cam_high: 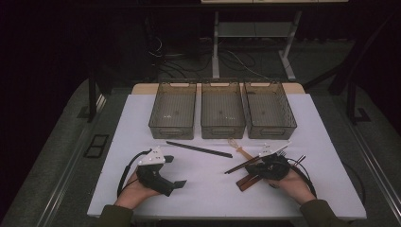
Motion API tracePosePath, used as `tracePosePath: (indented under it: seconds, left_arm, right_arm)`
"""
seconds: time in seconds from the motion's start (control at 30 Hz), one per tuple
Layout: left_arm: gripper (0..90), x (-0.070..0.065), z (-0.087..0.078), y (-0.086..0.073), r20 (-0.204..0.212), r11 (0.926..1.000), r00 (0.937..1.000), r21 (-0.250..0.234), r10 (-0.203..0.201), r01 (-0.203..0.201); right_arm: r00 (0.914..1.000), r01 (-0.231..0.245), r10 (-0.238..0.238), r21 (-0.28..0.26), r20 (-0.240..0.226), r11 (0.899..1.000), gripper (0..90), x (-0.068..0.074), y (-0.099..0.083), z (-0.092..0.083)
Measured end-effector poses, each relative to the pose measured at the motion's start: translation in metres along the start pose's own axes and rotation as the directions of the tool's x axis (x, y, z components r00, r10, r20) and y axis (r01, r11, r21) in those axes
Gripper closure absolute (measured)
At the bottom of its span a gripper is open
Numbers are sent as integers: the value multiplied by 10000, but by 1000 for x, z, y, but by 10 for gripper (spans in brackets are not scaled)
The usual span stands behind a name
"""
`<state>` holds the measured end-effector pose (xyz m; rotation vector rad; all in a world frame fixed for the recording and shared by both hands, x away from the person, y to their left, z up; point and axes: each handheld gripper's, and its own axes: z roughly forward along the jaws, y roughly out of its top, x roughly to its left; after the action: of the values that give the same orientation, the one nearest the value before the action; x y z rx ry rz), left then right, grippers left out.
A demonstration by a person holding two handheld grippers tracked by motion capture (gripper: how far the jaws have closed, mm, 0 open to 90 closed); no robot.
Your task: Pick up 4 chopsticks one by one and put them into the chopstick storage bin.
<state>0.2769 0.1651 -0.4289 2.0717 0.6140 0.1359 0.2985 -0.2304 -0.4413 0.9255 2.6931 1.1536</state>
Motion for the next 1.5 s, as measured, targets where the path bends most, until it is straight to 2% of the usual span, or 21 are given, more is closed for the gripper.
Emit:
tracePosePath:
  seconds: [1.0, 1.5]
  left_arm:
    - [0, 0, 0, 0, 17, 10000, 10000, -49, -24, 24]
    - [0, 0, 0, 0, 13, 10000, 10000, -42, -10, 10]
  right_arm:
    - [10000, -5, 5, -59, 83, 10000, 899, -3, 8, 9]
    - [9998, 39, -36, -115, 193, 9999, 899, -6, 17, 17]
